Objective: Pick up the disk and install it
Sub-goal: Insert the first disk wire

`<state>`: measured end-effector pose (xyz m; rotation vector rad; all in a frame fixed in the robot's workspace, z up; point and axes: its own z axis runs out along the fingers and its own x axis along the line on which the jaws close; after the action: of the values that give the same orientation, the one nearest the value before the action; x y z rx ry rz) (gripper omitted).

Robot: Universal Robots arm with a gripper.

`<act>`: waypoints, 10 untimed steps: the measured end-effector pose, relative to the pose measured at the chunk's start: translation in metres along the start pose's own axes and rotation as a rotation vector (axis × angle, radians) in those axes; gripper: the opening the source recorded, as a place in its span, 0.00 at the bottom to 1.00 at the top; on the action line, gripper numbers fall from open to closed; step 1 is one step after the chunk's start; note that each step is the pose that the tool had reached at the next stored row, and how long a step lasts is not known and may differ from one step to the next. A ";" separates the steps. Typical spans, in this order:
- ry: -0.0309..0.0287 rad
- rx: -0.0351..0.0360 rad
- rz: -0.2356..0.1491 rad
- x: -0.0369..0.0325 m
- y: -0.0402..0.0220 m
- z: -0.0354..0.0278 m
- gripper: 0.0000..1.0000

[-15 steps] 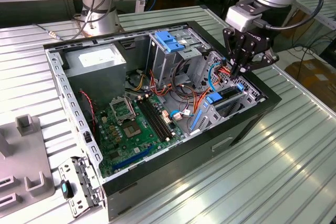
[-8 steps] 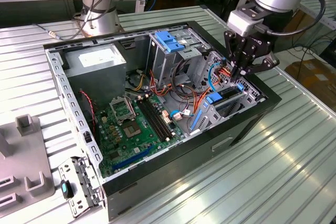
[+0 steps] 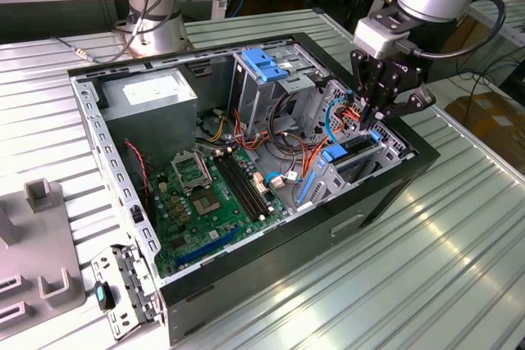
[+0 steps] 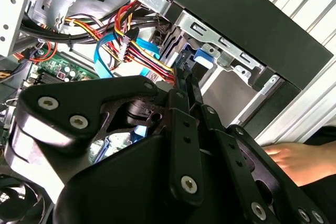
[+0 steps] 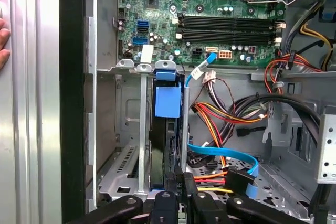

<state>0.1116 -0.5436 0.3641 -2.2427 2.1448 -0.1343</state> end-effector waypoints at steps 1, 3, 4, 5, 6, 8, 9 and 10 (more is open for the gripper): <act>0.0000 0.0000 0.000 0.0000 0.0000 0.0000 0.16; 0.0000 0.0000 0.000 0.0000 0.0001 0.0000 0.16; -0.0004 0.0000 0.001 -0.0001 0.0008 0.0002 0.16; 0.0001 -0.0001 0.005 -0.0001 0.0014 0.0002 0.16; 0.0007 -0.0003 0.010 -0.0001 0.0019 0.0002 0.16; 0.0013 -0.0005 0.015 0.0000 0.0027 0.0003 0.16; 0.0013 -0.0005 0.015 0.0000 0.0027 0.0003 0.16; 0.0013 -0.0006 0.015 0.0001 0.0028 0.0004 0.16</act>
<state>0.1089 -0.5438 0.3635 -2.2269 2.1621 -0.1348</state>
